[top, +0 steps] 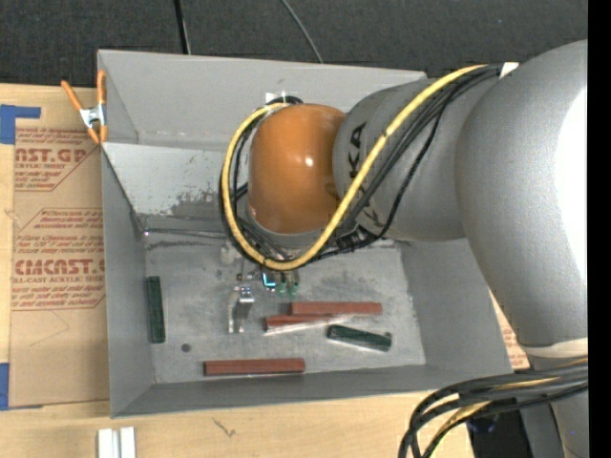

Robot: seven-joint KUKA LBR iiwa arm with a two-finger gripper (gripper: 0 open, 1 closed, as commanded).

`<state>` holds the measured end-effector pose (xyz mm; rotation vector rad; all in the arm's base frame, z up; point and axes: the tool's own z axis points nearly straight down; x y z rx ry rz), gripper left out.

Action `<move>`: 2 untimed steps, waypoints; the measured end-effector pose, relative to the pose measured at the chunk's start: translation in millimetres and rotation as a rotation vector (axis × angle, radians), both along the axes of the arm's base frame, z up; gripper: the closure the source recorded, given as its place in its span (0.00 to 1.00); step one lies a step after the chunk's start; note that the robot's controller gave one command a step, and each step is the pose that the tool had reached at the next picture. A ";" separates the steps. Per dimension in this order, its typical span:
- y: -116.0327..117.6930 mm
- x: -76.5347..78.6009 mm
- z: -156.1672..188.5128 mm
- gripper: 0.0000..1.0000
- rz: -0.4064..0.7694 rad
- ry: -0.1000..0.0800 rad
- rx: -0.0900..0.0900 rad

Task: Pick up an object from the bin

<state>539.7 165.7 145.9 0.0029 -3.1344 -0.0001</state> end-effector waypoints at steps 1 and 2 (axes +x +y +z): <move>-0.3 0.3 1.9 0.00 0.000 -0.002 0.000; -1.4 8.4 18.0 0.00 0.169 -0.004 0.000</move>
Offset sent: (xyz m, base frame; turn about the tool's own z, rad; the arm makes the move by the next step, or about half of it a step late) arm 0.0213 -0.0060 0.0427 -0.4143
